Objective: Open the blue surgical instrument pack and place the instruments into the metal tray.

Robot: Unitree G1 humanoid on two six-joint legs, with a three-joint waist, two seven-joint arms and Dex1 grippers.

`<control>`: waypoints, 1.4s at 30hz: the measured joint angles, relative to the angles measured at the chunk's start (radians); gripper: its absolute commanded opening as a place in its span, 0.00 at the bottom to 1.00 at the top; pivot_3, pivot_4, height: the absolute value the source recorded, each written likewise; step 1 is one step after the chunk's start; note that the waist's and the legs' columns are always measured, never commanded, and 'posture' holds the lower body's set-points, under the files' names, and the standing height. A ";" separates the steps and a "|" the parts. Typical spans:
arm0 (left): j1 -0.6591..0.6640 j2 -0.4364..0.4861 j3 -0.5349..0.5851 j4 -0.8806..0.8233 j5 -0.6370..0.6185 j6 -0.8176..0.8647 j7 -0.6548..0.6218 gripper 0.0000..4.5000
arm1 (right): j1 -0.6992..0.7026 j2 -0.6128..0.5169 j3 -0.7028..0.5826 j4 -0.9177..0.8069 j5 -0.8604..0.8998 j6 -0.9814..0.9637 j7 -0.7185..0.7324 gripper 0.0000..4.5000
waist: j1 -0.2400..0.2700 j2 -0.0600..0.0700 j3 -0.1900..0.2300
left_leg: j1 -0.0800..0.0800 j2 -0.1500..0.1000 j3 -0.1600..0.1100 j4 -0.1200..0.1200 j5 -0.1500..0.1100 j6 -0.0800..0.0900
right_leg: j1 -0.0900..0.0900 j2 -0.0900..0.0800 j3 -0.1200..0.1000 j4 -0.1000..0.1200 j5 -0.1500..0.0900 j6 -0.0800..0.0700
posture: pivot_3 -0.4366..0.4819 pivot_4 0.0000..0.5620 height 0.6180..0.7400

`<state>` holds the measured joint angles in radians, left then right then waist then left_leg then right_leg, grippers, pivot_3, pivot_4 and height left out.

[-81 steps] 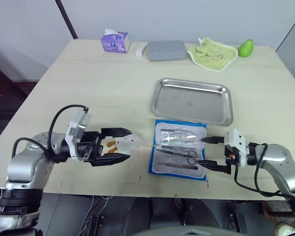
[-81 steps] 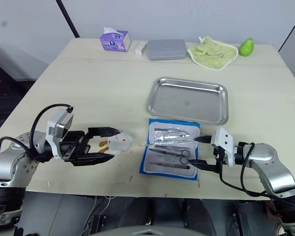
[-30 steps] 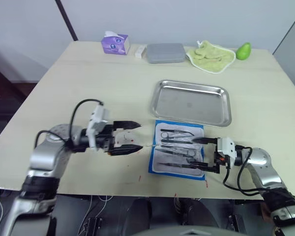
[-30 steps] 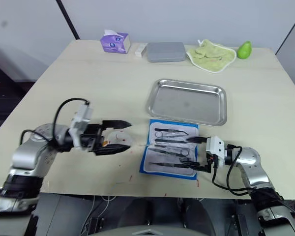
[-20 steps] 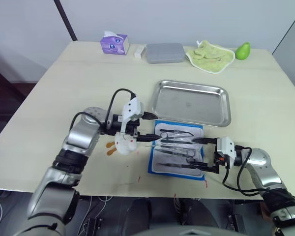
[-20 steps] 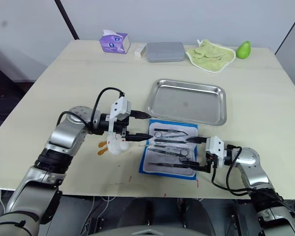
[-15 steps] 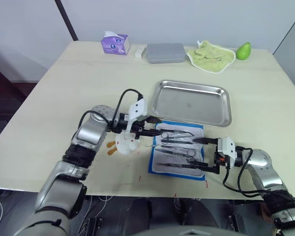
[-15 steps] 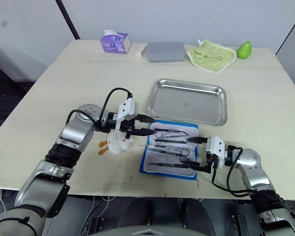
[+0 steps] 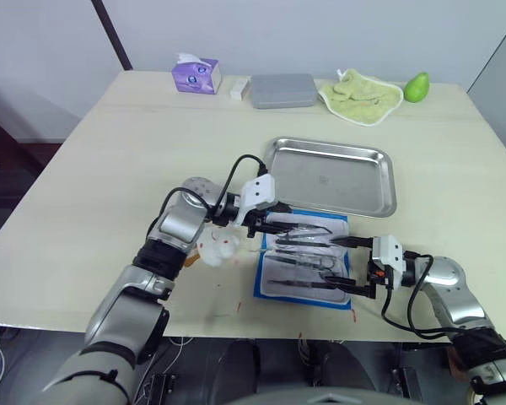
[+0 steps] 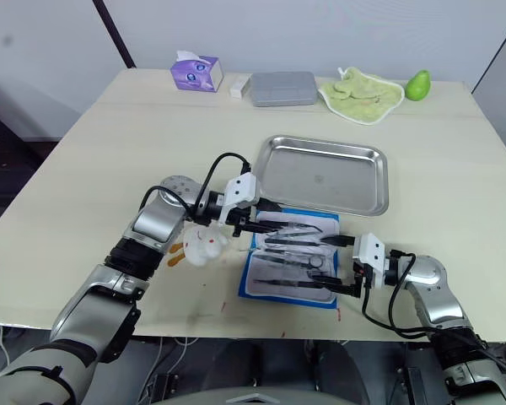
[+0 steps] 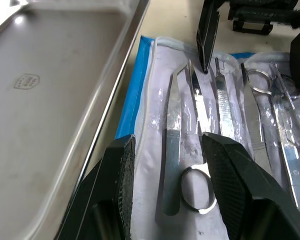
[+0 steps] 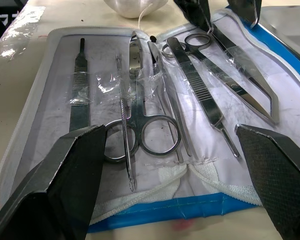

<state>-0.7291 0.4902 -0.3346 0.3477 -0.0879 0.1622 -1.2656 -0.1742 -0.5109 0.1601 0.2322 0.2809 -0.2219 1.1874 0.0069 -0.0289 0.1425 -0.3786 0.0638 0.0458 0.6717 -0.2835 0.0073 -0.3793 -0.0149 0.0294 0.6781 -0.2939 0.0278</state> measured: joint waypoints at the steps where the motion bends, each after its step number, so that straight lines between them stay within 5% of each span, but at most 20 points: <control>1: 0.000 -0.001 -0.008 0.010 0.011 0.000 0.000 0.50 | 0.001 0.000 0.000 -0.001 0.000 0.001 -0.001 1.00 | 0.000 0.000 0.000 | 0.000 0.000 0.000 0.000 0.000 0.000 | 0.000 0.000 0.000 0.000 0.000 0.000 | 0.48 0.27 1.00; 30: 0.015 -0.016 0.012 -0.056 -0.031 0.113 -0.021 0.50 | 0.023 -0.002 0.000 -0.026 -0.001 0.019 -0.025 1.00 | -0.002 0.000 0.000 | 0.000 0.000 0.000 0.000 0.000 0.000 | 0.000 0.000 0.000 0.000 0.000 0.000 | 0.48 0.27 1.00; 34: 0.030 -0.011 0.012 -0.059 -0.033 0.115 -0.026 0.29 | 0.025 -0.003 -0.001 -0.028 -0.001 0.019 -0.026 1.00 | -0.001 0.000 0.000 | 0.000 0.000 0.000 0.000 0.000 0.000 | 0.000 0.000 0.000 0.000 0.000 0.000 | 0.48 0.27 1.00; 42: 0.027 -0.017 0.010 -0.009 0.002 0.070 0.010 0.29 | 0.026 -0.002 0.001 -0.031 -0.001 0.020 -0.032 1.00 | -0.001 0.000 0.000 | 0.000 0.000 0.000 0.000 0.000 0.000 | 0.000 0.000 0.000 0.000 0.000 0.000 | 0.48 0.27 1.00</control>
<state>-0.7024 0.4730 -0.3251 0.3390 -0.0856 0.2318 -1.2559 -0.1487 -0.5132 0.1606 0.2011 0.2795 -0.2023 1.1554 0.0061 -0.0288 0.1425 -0.3788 0.0638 0.0453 0.6718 -0.2835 0.0073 -0.3792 -0.0150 0.0291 0.6780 -0.2939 0.0279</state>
